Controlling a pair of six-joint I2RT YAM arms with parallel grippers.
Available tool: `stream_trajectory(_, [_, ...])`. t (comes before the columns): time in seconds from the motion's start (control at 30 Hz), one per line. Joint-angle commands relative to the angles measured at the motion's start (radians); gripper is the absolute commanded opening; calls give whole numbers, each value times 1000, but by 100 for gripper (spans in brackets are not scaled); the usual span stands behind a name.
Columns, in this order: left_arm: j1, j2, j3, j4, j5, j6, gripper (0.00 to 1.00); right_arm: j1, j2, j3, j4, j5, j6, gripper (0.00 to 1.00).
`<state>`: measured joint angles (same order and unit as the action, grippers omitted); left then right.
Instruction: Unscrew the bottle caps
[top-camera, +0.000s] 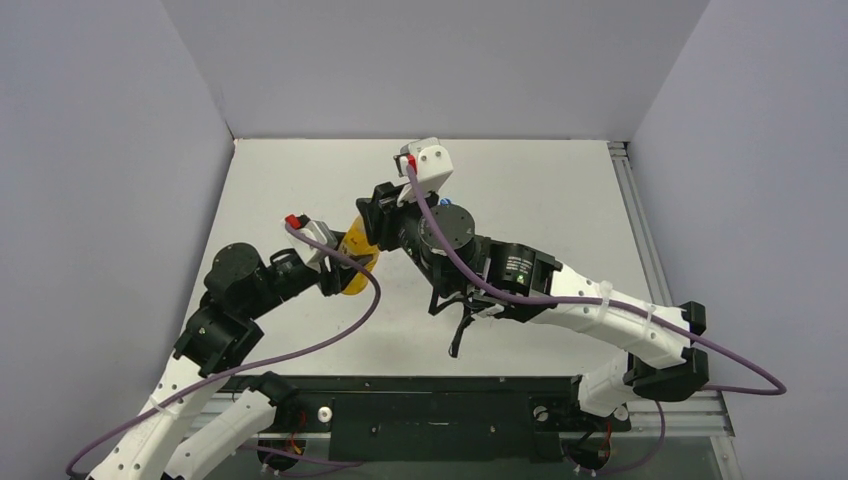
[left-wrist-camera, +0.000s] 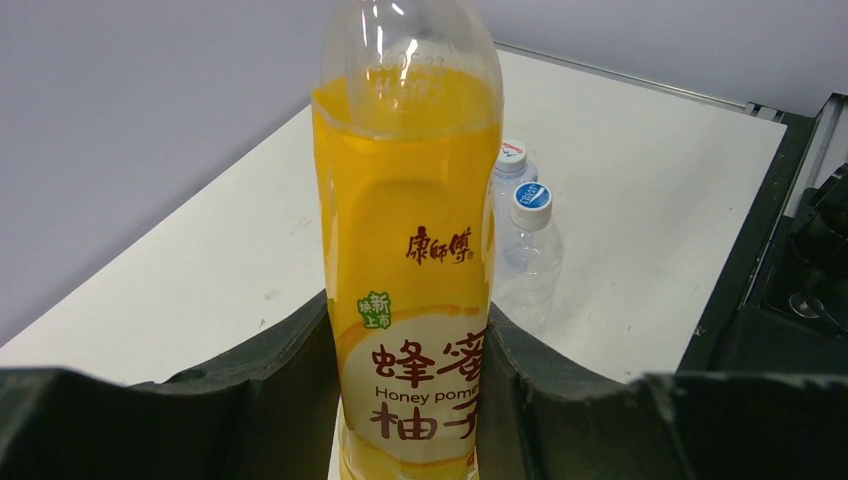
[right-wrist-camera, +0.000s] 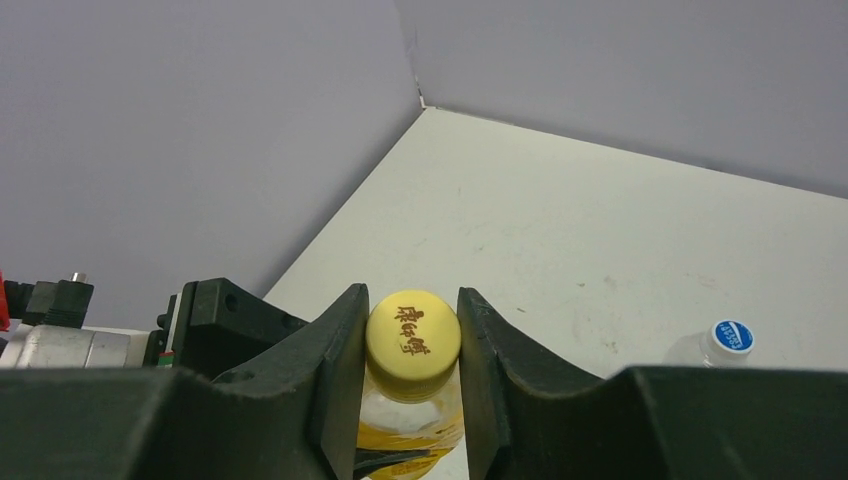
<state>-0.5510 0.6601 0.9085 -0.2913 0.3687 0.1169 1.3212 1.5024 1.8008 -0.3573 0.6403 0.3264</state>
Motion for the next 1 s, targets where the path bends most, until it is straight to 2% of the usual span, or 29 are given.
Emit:
stream_trajectory(0.0, [-4,8,9,51,-10,-4,0,-51,-88,-65,87,-142,61,4])
stream_trajectory(0.07, [-4,15,13,50,-7,-12,0,-73,-108,-99,113,-204,71,0])
stream_trajectory(0.27, [-4,22,28,55,54,-50,0,-97,-139,-141,117,-340,17,0])
stream_trajectory(0.4, [-4,12,43,68,200,-102,0,-98,-193,-200,157,-481,-38,0])
stream_trajectory(0.53, [-4,14,62,101,437,-204,0,-100,-262,-283,215,-605,-77,0])
stream_trajectory(0.67, [-4,44,95,131,596,-325,0,-101,-311,-311,227,-706,-116,0])
stream_trajectory(0.77, [-3,53,97,174,651,-400,0,-104,-333,-317,203,-796,-149,0])
stream_trajectory(0.97, [-4,65,101,190,736,-447,0,-111,-348,-310,143,-868,-187,0])
